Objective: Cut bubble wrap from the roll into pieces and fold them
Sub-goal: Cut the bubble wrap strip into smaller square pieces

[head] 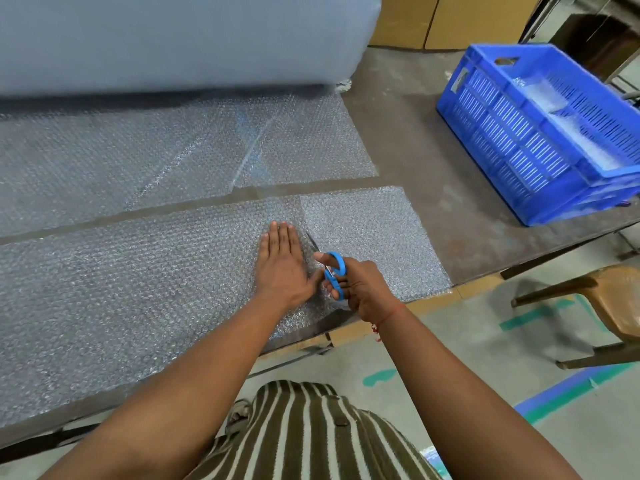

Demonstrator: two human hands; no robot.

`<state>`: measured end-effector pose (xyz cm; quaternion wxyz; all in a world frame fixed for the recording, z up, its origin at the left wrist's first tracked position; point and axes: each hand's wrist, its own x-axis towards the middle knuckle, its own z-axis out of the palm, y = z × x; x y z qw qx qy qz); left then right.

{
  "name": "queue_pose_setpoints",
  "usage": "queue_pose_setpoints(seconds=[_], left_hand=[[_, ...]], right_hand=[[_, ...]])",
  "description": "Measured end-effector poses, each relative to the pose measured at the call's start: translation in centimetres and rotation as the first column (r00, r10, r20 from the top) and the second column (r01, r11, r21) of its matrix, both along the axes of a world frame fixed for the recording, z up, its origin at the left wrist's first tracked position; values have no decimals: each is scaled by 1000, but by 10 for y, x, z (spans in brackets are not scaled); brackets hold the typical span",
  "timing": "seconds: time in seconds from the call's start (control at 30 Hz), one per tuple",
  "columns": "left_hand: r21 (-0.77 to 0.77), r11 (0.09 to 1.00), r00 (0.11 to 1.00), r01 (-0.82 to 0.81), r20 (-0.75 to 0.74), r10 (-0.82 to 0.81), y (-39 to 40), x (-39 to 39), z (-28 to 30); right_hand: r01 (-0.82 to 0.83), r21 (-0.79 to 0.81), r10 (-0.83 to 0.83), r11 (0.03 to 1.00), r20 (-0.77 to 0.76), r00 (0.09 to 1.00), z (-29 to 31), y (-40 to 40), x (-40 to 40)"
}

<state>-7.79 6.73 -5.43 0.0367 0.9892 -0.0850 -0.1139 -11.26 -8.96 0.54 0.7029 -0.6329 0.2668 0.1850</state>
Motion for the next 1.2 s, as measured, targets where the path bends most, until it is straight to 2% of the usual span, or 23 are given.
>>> queue_pose_setpoints(seconds=[0.7,1.2], left_hand=[[39,999,1000,-15,28,14,0,7,-10],[26,1000,1000,-11,22,10,-1,7,-6]], right_hand=[[90,-57,-89,994,18,996,-13,18,-9],[56,-69,-50,996,86,995,-3,17,0]])
